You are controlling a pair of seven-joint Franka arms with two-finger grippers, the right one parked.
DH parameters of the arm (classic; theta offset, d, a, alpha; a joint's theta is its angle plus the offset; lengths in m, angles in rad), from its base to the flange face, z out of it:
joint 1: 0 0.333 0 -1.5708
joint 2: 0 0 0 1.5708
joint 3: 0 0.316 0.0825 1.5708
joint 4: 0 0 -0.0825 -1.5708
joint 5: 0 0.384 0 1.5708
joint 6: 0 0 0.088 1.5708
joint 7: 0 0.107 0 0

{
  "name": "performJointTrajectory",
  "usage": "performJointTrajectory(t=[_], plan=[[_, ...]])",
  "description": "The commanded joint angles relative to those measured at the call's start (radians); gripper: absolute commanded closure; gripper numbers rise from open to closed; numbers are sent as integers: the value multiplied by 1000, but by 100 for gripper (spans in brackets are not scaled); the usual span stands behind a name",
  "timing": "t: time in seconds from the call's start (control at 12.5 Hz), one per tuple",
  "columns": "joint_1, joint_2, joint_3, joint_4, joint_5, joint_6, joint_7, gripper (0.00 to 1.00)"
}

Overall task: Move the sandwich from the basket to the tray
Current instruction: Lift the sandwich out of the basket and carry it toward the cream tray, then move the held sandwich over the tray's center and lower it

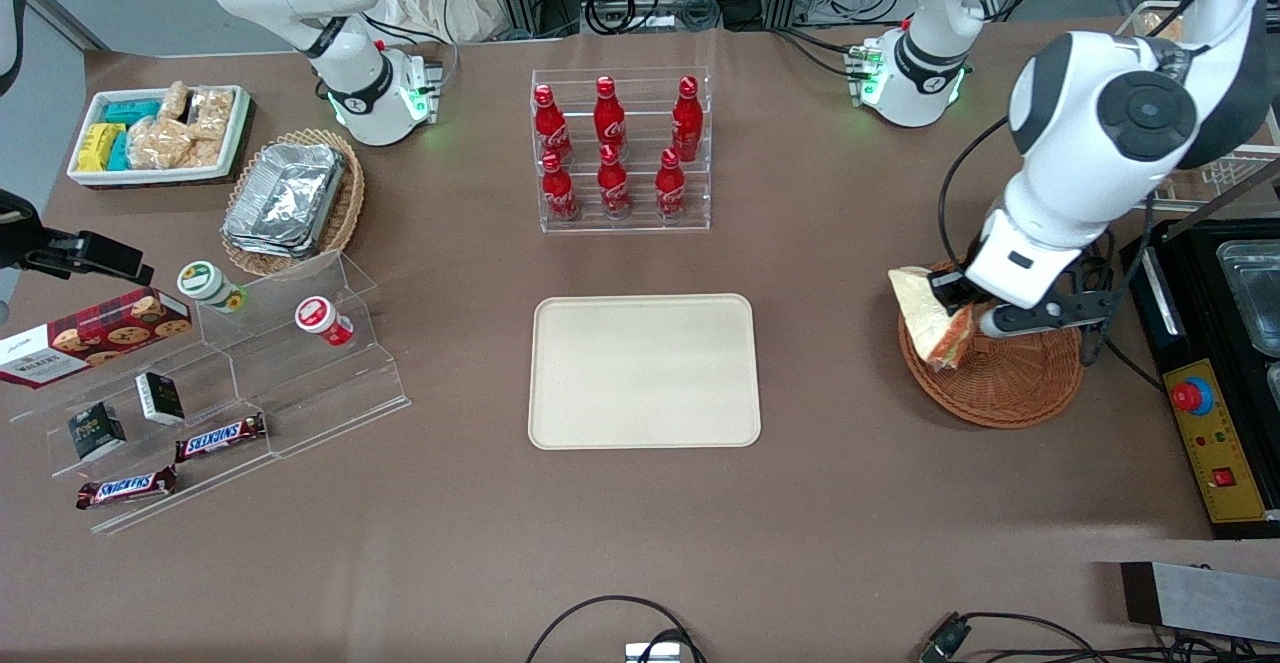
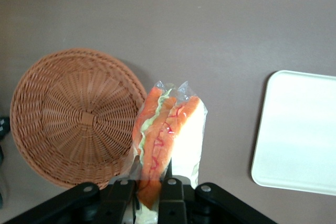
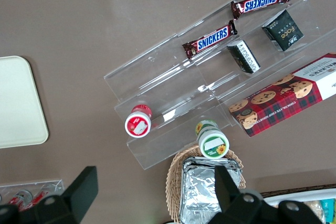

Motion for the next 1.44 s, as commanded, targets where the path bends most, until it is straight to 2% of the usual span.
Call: performJointTrajectory(t=[0.0, 0.4, 0.72, 0.88, 1.04, 1.36], plan=[[0, 79, -84, 84, 59, -33, -25, 100], [-12, 221, -212, 204, 156, -32, -232, 100], [-127, 364, -215, 332, 247, -35, -435, 100], [-136, 383, -216, 342, 247, -33, -440, 100], [-139, 381, -216, 345, 244, -33, -362, 100], [-205, 384, -216, 343, 248, -33, -293, 100]])
